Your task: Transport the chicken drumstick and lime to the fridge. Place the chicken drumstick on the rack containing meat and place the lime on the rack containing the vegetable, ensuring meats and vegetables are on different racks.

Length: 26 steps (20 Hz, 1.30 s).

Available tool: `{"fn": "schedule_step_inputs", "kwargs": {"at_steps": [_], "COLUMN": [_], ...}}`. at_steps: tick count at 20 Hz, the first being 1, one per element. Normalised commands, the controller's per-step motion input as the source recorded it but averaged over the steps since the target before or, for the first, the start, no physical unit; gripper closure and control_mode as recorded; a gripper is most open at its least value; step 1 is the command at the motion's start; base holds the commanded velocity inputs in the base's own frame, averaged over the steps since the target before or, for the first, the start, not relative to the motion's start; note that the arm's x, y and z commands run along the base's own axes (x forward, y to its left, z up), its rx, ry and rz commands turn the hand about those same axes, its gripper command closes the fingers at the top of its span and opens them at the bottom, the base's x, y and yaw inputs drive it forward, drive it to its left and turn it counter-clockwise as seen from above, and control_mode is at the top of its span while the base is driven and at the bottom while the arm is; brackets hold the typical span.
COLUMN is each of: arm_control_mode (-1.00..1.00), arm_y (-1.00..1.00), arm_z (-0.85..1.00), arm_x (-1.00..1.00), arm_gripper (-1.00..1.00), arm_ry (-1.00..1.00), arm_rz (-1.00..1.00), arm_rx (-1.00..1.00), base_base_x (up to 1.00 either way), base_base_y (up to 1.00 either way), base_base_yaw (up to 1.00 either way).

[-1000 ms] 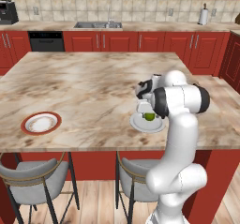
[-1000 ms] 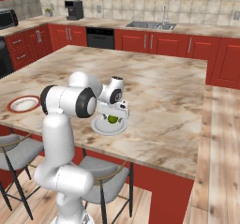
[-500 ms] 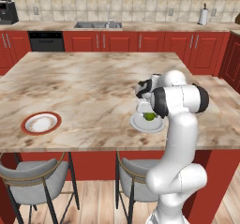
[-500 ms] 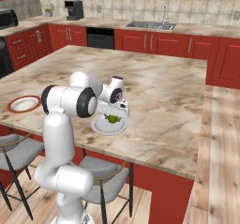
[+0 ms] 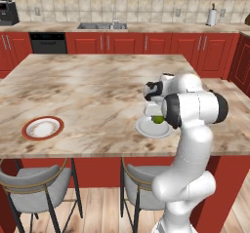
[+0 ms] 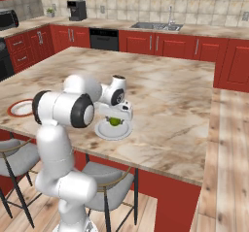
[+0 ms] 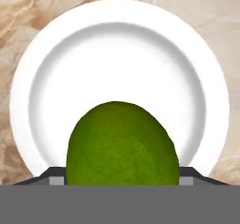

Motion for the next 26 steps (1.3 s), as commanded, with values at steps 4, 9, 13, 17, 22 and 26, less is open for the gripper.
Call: {"fn": "schedule_step_inputs", "kwargs": {"at_steps": [4,9,13,17,22,26], "arm_control_mode": [-1.0,-1.0,-1.0,-1.0,-1.0,-1.0], "arm_y": [0.2,0.13,0.15,0.3,0.25,0.07], "arm_z": [0.73,1.0,0.73,0.66,0.85,0.75], "arm_x": [-1.0,-0.99,-1.0,-1.0,-1.0,-1.0], "arm_gripper": [1.0,1.0,1.0,1.0,1.0,1.0], "arm_ry": [-0.16,0.0,0.0,-0.01,-0.03,-0.04], "arm_rz": [0.0,0.0,0.0,0.0,0.0,0.0], "arm_rx": [-0.05,0.0,0.0,-0.05,-0.1,-0.07], "base_base_x": [0.0,0.0,0.0,0.0,0.0,0.0], "base_base_y": [0.0,0.0,0.0,0.0,0.0,0.0], "base_base_yaw": [0.0,0.0,0.0,0.0,0.0,0.0]}}
